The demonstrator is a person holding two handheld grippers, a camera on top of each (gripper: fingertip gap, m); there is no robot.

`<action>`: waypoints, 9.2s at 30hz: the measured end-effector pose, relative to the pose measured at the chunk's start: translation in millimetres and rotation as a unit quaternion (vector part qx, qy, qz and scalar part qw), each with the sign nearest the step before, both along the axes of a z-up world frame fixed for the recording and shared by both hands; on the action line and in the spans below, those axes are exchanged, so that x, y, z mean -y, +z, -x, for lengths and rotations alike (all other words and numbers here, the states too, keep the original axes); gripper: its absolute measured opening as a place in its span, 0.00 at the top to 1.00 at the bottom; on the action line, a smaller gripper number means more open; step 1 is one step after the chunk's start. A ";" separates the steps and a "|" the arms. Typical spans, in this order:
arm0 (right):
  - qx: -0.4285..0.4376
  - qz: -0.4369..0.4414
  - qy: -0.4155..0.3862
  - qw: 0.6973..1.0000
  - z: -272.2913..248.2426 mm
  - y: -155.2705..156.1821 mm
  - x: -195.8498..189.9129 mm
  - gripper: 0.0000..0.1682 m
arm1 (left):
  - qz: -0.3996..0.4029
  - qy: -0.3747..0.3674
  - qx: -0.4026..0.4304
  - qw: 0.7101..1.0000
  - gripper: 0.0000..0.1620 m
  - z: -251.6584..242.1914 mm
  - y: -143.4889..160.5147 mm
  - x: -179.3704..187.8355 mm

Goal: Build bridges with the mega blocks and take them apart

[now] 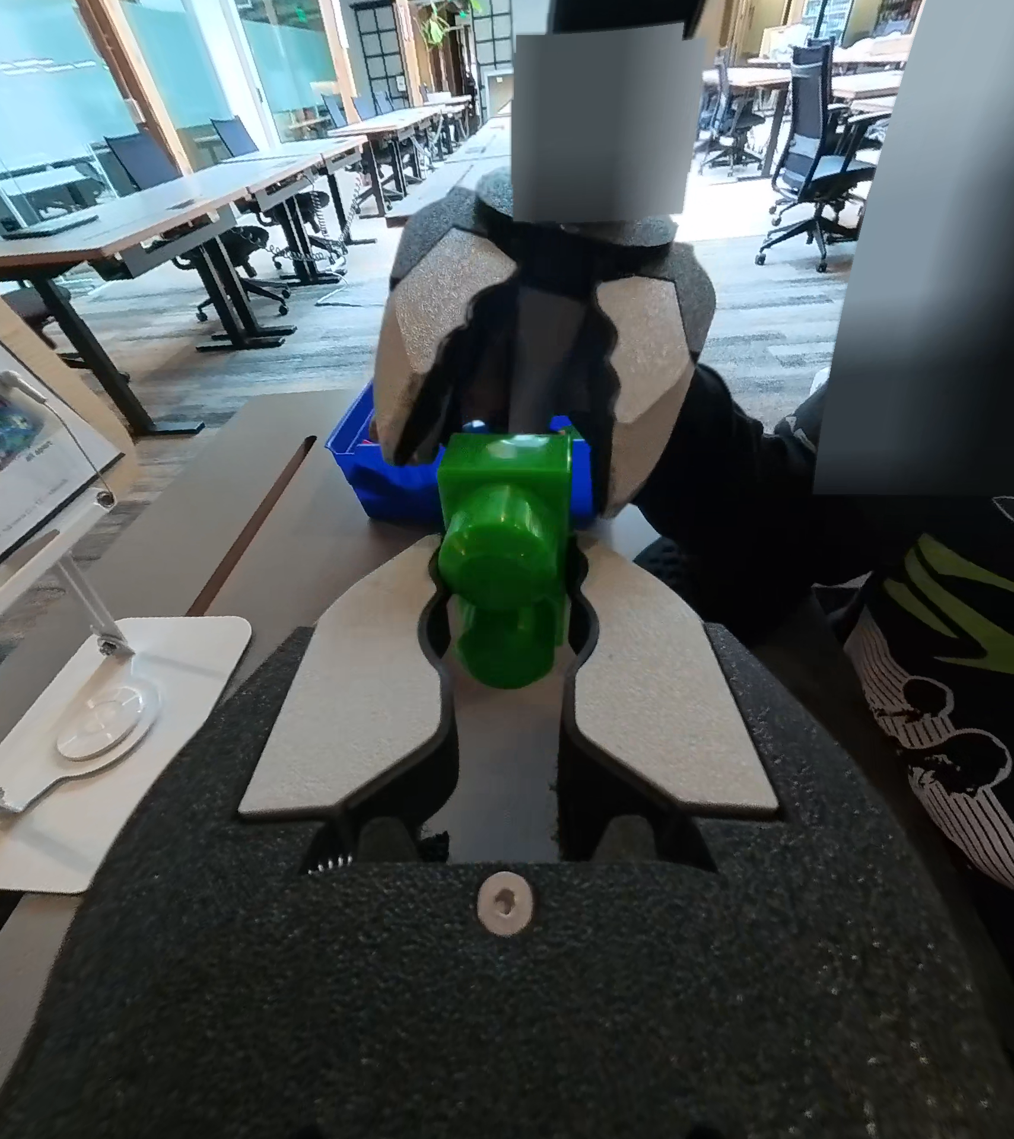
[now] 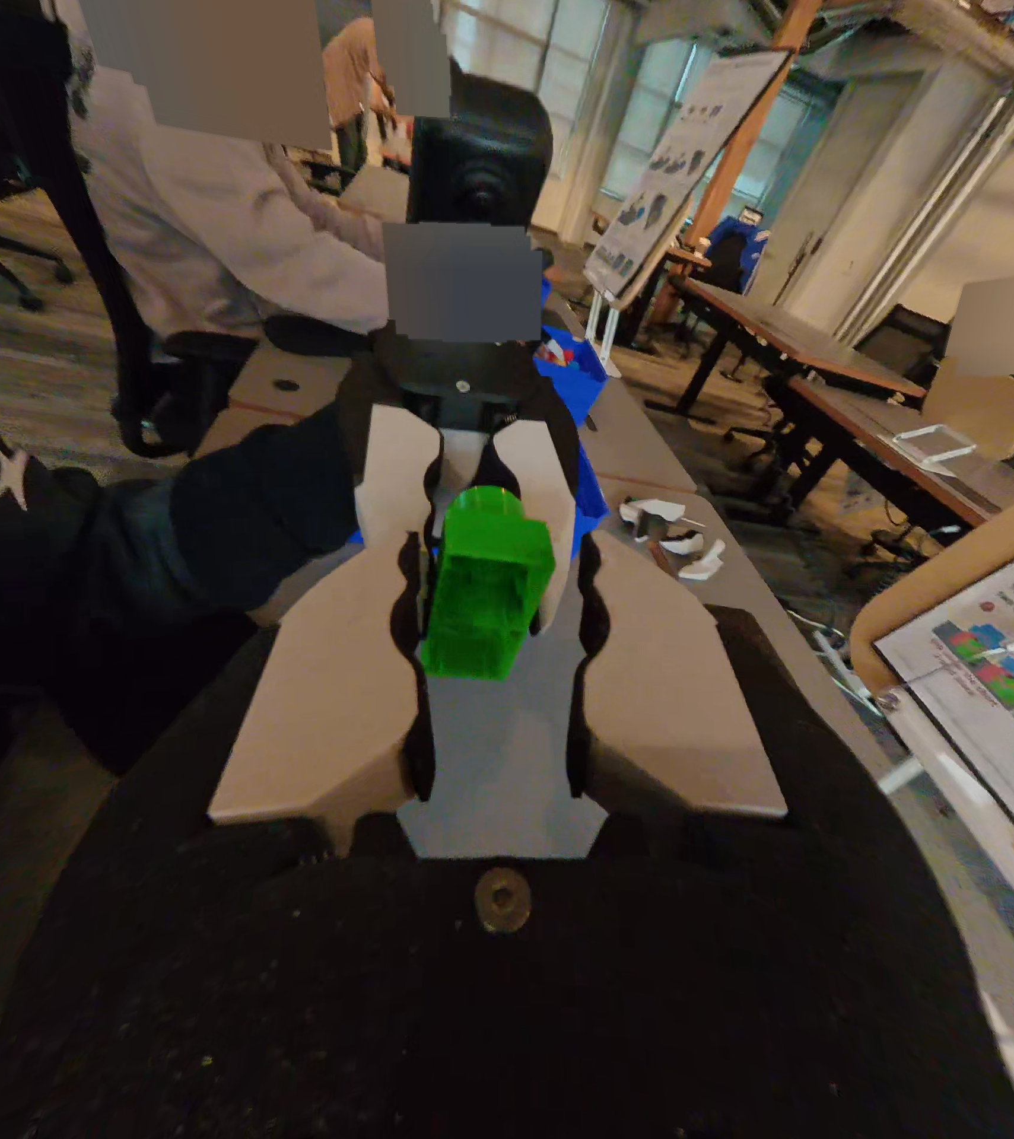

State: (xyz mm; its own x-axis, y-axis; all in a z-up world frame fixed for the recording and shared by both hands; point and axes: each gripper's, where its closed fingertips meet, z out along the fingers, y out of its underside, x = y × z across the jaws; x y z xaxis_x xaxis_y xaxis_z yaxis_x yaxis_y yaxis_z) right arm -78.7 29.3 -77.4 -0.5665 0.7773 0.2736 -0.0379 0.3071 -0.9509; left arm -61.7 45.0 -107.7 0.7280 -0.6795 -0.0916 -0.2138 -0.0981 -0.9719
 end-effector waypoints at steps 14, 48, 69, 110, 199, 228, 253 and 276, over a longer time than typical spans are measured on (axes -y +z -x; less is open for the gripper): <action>-0.050 0.009 -0.028 0.998 -9.0 19.6 -16.3 1.00 | -0.002 0.016 0.034 0.999 0.78 3.7 5.7 -6.5; 0.018 -0.028 -0.162 0.986 -40.9 9.1 -102.2 0.79 | -0.022 0.097 0.030 0.995 0.59 32.0 16.3 -7.7; 0.440 0.057 -0.651 0.616 -294.9 -185.8 -358.8 0.78 | -0.065 0.311 0.051 0.947 0.59 146.6 34.9 40.7; 0.106 -0.070 -0.622 0.773 -207.1 -23.8 -310.0 0.65 | 0.335 0.667 0.038 0.664 0.66 378.6 -169.8 184.6; 0.026 0.078 0.084 0.993 -36.9 18.3 -11.6 0.79 | -0.055 0.020 0.059 0.997 0.77 -15.2 48.4 13.0; 0.024 0.062 0.095 0.993 -33.1 13.1 -3.4 0.79 | -0.038 0.009 0.053 0.998 0.78 -22.3 45.1 9.3; 0.193 -0.026 -0.554 0.810 -179.9 -58.9 -302.4 0.78 | -0.093 0.084 0.078 0.989 0.78 31.5 71.3 41.9; 0.225 0.045 -0.628 0.744 -196.5 -100.9 -362.8 0.60 | -0.095 0.080 0.072 0.990 0.78 27.5 68.1 33.8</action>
